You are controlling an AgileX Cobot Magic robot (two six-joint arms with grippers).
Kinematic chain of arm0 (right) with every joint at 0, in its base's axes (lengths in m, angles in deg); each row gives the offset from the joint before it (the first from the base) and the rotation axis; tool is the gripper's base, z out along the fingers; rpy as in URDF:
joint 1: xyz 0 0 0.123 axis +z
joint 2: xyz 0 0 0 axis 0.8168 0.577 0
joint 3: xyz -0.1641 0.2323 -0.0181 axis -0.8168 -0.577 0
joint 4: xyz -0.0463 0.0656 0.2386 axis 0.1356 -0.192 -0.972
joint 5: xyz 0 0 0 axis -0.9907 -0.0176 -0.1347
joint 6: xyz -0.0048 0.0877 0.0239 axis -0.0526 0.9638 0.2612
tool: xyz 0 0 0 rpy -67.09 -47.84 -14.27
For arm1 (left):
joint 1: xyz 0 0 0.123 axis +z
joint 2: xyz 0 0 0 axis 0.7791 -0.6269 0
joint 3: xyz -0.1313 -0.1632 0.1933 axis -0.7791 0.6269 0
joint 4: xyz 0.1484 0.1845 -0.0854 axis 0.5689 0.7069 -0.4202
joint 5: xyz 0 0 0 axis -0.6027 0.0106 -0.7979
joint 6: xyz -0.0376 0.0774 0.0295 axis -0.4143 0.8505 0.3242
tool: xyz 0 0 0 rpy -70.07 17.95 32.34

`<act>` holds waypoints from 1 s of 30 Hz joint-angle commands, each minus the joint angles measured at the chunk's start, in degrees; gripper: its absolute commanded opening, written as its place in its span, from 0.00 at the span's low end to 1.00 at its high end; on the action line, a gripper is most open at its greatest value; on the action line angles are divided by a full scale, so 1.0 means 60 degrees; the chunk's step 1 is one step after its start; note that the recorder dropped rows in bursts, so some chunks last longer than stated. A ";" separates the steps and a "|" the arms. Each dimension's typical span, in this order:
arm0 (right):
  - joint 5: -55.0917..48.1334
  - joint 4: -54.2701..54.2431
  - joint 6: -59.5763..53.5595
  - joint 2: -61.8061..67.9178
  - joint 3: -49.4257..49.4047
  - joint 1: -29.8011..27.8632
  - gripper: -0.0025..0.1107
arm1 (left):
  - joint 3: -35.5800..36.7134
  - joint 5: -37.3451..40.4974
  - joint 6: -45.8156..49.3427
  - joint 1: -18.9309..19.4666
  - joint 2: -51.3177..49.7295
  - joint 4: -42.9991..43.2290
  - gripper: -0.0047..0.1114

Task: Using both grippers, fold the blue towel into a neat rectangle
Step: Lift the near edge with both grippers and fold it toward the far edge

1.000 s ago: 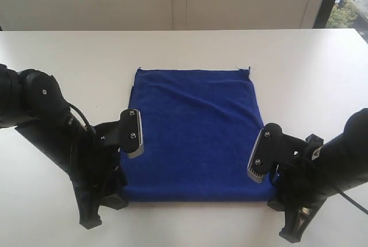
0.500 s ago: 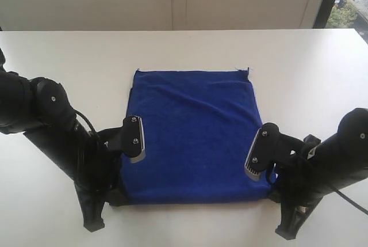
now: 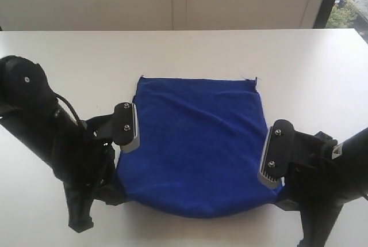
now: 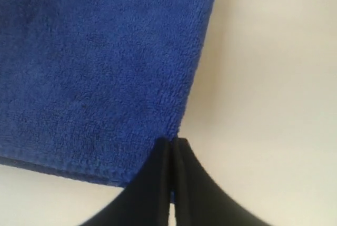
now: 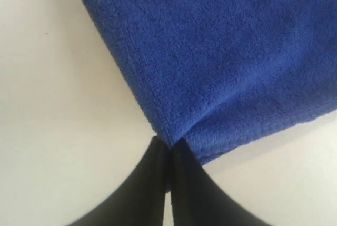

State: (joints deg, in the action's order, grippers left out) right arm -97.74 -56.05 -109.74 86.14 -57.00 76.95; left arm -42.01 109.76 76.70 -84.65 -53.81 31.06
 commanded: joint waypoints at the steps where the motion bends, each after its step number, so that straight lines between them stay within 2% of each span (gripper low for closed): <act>1: -0.1013 -0.0180 0.0147 -0.0599 -0.0019 0.0002 0.02 | -0.0109 0.0780 -0.0745 0.0006 0.0839 -0.0094 0.04; 8: -0.1219 -0.0237 0.0902 -0.0659 0.0278 0.0002 0.02 | -0.0157 0.1200 -0.1424 0.0006 0.1228 -0.0015 0.04; 15: -0.1047 0.0342 0.1501 -0.0828 0.1453 0.0002 0.02 | -0.1048 0.1025 -0.2594 0.0028 0.1383 0.0482 0.04; 21: 0.0555 0.2125 0.3190 -0.0318 0.2304 0.0002 0.02 | -0.2057 -0.0920 -0.5198 0.0028 0.1041 0.2594 0.04; 25: 0.1743 0.2828 0.4148 0.0581 0.2718 0.0002 0.02 | -0.2348 -0.2394 -0.5261 0.0028 0.0223 0.2696 0.04; 27: 0.2078 0.2876 0.4167 0.0971 0.2943 0.0002 0.02 | -0.2547 -0.2652 -0.5261 0.0090 -0.0071 0.2794 0.04; 30: 0.2453 0.2951 0.4390 0.1771 0.3621 -0.0299 0.02 | -0.3194 -0.2852 -0.5350 0.0530 -0.0762 0.2842 0.04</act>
State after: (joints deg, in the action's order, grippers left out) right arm -85.06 -39.21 -84.77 94.37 -37.68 76.60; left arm -58.99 93.26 45.50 -83.10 -56.38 48.11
